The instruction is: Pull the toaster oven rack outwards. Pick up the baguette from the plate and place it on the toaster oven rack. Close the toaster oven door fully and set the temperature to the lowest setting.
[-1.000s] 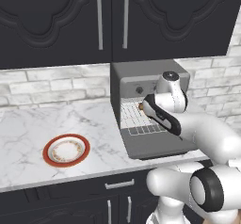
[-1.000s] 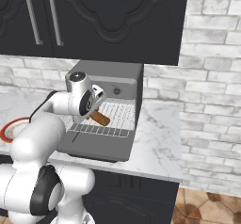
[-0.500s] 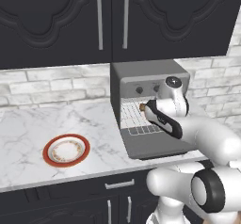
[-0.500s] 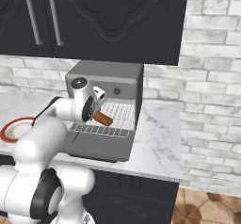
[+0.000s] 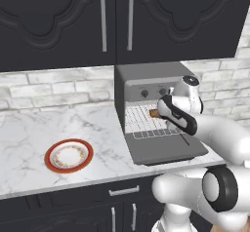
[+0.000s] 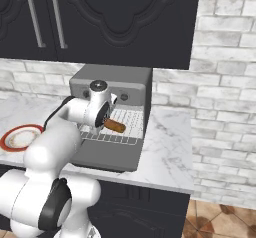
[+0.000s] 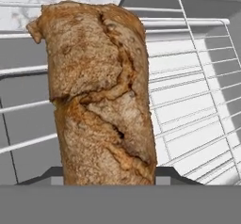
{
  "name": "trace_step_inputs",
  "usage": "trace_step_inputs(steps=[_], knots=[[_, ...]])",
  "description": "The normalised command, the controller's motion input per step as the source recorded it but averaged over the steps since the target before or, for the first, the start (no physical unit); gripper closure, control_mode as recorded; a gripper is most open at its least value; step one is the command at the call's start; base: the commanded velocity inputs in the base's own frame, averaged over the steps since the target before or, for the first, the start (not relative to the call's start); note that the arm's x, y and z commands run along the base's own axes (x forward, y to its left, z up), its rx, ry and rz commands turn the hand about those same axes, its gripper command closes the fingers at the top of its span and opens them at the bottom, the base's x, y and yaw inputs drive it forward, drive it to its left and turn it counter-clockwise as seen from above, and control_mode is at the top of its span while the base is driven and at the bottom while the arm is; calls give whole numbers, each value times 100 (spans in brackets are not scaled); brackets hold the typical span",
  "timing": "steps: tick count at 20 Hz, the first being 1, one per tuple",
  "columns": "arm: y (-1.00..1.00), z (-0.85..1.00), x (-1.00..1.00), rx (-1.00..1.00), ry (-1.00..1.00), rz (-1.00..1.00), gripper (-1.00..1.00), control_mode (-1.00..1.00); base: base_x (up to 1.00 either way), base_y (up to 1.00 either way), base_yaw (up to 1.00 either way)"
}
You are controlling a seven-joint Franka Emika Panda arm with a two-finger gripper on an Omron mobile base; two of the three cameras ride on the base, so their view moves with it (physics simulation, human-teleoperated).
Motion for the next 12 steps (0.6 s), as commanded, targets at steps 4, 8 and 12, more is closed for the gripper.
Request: trace_step_inputs(steps=[4, 8, 12], knots=[[0, 0, 21, 0, 2, 15, 100, -100, 0, 0, 0], [0, -1, 13, 0, 0, 10, 100, -100, 0, 0, 0], [0, -14, 2, -1, 5, 5, 100, -100, 0, 0, 0]])
